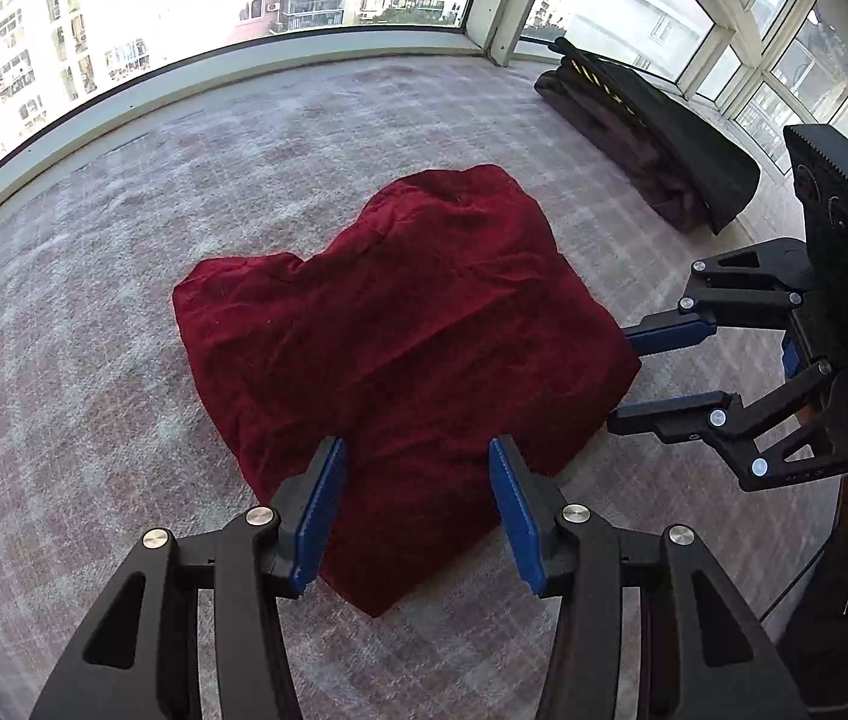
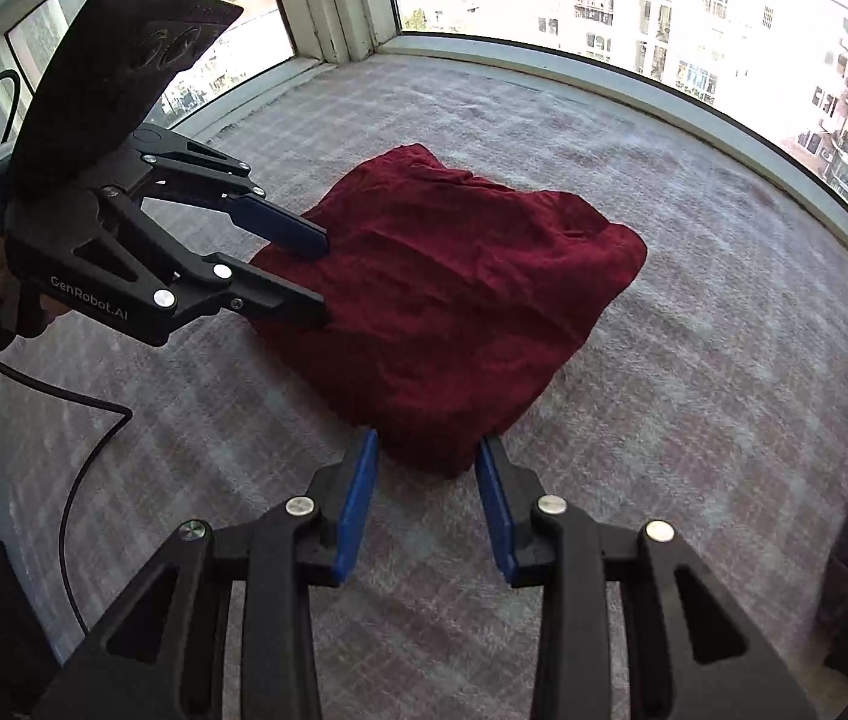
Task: Fold clothes
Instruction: 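Press and square the folded red shorts bundle with both grippers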
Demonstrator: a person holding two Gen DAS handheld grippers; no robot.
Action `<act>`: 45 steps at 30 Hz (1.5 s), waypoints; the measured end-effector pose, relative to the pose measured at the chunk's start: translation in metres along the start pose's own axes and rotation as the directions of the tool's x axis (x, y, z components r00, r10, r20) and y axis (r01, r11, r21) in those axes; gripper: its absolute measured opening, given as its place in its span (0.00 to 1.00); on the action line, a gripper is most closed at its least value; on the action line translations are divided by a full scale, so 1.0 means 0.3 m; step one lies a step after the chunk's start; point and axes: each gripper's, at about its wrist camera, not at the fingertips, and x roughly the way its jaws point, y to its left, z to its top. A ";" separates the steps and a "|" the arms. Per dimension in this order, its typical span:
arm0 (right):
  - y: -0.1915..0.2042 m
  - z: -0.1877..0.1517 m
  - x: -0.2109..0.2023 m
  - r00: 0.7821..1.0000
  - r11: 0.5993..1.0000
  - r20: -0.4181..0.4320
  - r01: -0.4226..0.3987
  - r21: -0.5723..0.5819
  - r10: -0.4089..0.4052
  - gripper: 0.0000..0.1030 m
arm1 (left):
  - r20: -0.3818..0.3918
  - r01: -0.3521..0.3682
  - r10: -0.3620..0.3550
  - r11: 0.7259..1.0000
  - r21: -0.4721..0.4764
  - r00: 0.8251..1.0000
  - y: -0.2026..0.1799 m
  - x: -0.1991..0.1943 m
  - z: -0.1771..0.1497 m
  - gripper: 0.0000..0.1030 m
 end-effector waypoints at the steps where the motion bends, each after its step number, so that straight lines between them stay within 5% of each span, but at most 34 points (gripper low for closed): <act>1: -0.001 0.001 0.007 1.000 1.000 -0.010 -0.008 -0.003 0.008 0.21 | -0.003 -0.001 0.000 1.000 -0.009 1.000 0.006 0.001 -0.001 0.46; 3: 0.003 0.002 0.023 0.999 1.000 -0.043 -0.018 -0.017 0.018 0.12 | -0.007 -0.007 0.007 1.000 -0.026 1.000 0.017 0.003 -0.002 0.46; 9: -0.002 -0.016 0.041 0.990 1.000 -0.140 -0.007 -0.028 0.003 0.08 | -0.001 -0.020 0.020 0.999 -0.044 1.000 0.038 0.001 -0.021 0.48; 11: -0.027 -0.022 0.023 0.987 0.998 -0.148 0.057 -0.007 -0.058 0.08 | 0.016 -0.041 0.043 0.997 -0.072 0.999 0.056 -0.033 -0.042 0.46; 19: -0.079 0.061 -0.093 0.995 0.981 -0.009 0.097 0.170 -0.097 0.08 | 0.054 -0.035 0.048 0.974 -0.225 0.997 0.161 -0.135 -0.135 0.49; 23: -0.071 0.095 -0.008 0.979 0.959 -0.125 0.188 0.214 -0.163 0.27 | 0.022 -0.018 0.025 0.957 -0.290 0.999 0.184 -0.116 -0.134 0.49; 26: -0.092 0.065 -0.013 0.990 0.940 -0.104 0.120 0.320 -0.091 0.28 | 0.003 -0.010 0.012 0.955 -0.295 1.000 0.154 -0.101 -0.119 0.52; 32: -0.040 -0.016 -0.062 0.996 0.934 -0.071 0.082 0.348 -0.061 0.28 | 0.033 -0.091 0.095 0.990 -0.110 0.995 0.026 -0.132 -0.104 0.52; 35: -0.025 -0.032 -0.031 0.993 0.941 -0.112 0.081 0.330 -0.047 0.28 | 0.046 -0.071 0.070 0.997 0.020 0.996 -0.048 -0.145 -0.071 0.52; 39: -0.028 -0.047 0.019 0.994 0.929 -0.107 0.021 0.370 0.020 0.28 | 0.027 -0.033 0.029 0.987 0.155 0.999 -0.111 -0.116 0.022 0.52; 45: -0.008 -0.033 0.049 0.994 0.936 -0.103 0.014 0.351 0.024 0.28 | -0.030 -0.101 0.109 0.971 0.215 0.994 -0.103 -0.007 0.103 0.52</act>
